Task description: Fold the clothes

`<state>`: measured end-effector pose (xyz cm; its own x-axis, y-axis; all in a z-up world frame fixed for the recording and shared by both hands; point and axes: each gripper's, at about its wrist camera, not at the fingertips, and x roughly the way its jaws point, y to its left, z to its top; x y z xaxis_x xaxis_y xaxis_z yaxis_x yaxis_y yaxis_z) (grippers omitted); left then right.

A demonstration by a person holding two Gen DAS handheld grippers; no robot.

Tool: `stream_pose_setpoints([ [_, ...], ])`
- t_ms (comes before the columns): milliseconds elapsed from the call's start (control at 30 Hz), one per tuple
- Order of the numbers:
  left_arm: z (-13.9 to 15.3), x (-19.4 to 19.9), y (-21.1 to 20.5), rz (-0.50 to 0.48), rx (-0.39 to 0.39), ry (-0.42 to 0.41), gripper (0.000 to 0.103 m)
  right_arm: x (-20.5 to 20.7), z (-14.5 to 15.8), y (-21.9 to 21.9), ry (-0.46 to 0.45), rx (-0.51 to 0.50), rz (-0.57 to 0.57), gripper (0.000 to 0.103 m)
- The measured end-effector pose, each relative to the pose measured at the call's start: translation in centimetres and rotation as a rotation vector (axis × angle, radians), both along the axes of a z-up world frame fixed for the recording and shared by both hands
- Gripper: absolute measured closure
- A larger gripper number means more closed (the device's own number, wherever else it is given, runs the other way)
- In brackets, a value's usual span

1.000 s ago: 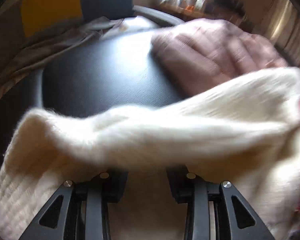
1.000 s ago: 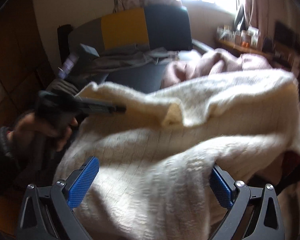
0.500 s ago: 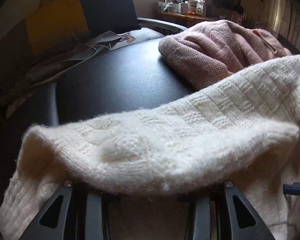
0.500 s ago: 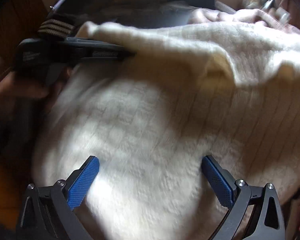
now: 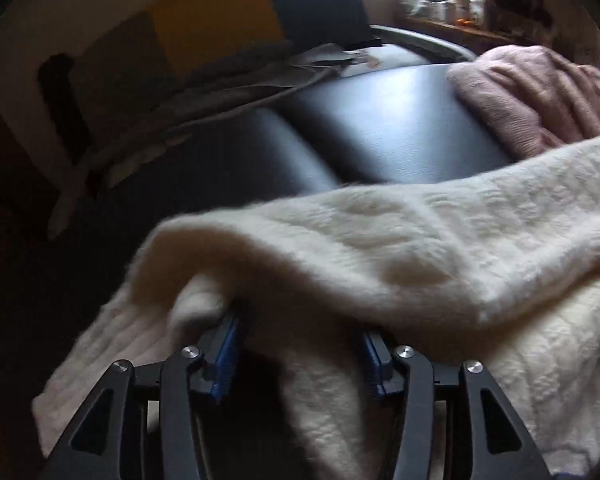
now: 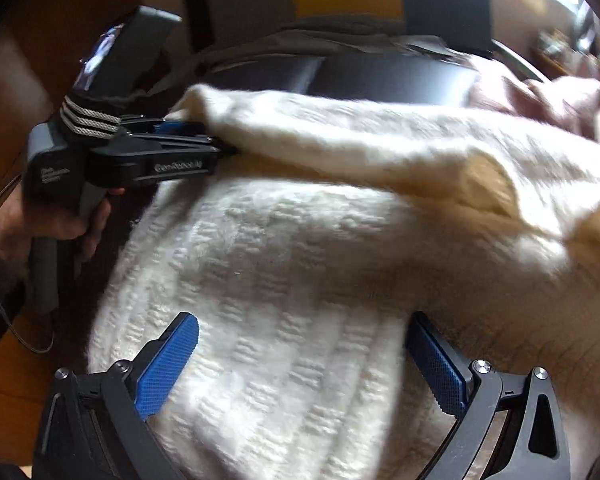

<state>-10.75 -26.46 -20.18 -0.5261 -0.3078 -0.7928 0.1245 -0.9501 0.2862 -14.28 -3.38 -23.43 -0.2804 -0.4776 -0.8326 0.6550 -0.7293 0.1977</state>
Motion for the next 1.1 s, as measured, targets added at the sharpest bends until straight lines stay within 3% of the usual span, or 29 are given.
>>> stream_pose_setpoints([
  [33, -0.2, 0.5, -1.2, 0.036, -0.030, -0.001, 0.050, 0.2, 0.1, -0.8, -0.004, -0.008, 0.025, 0.000],
  [133, -0.3, 1.6, -5.7, 0.170, 0.012, -0.017, 0.049, 1.1, 0.1, -4.0, -0.044, -0.058, 0.140, 0.000],
  [233, -0.3, 2.6, -10.1, 0.289, -0.014, -0.061, 0.050, 1.6, -0.5, -6.8, -0.033, -0.043, 0.212, 0.000],
  [333, 0.8, 4.5, -14.1, 0.434, 0.051, -0.070, 0.055, 1.9, -0.4, -8.5, -0.031, -0.037, 0.273, 0.000],
  [367, 1.6, 5.4, -14.9, 0.474, 0.074, -0.040, 0.063, 1.8, 0.2, -8.2, -0.048, -0.062, 0.284, 0.000],
  [433, 3.3, 7.3, -15.1, 0.496, 0.149, 0.059, 0.063, 0.5, 2.4, -5.9, -0.143, -0.219, 0.279, 0.000],
  [467, 4.0, 8.3, -15.0, 0.491, 0.223, 0.106, 0.062, -0.4, 3.6, -4.7, -0.168, -0.284, 0.268, 0.000],
  [533, 4.5, 10.1, -14.0, 0.471, 0.344, 0.187, 0.061, -3.0, 6.4, -2.2, -0.113, -0.346, 0.179, 0.000],
  [633, 3.3, 11.1, -11.9, 0.435, 0.381, 0.217, 0.061, -7.9, 9.6, 1.8, -0.055, -0.410, 0.004, 0.000],
  [733, 1.4, 11.4, -10.1, 0.403, 0.422, 0.193, 0.061, -13.0, 9.2, 5.2, -0.090, -0.410, -0.162, 0.000],
  [800, 0.7, 11.8, -9.5, 0.394, 0.415, 0.194, 0.060, -16.7, 7.3, 5.9, -0.175, -0.362, -0.265, 0.000],
  [867, 0.3, 12.2, -8.9, 0.385, 0.399, 0.203, 0.056, -19.1, 5.3, 6.3, -0.186, -0.274, -0.316, 0.000],
  [1000, -0.5, 13.1, -7.8, 0.368, 0.369, 0.221, 0.054, -23.1, 2.8, 4.1, -0.099, -0.007, -0.333, 0.000],
  [1100, -0.5, 13.2, -8.6, 0.363, 0.402, 0.237, 0.051, -24.9, 0.4, 1.4, -0.070, 0.212, -0.291, 0.000],
])
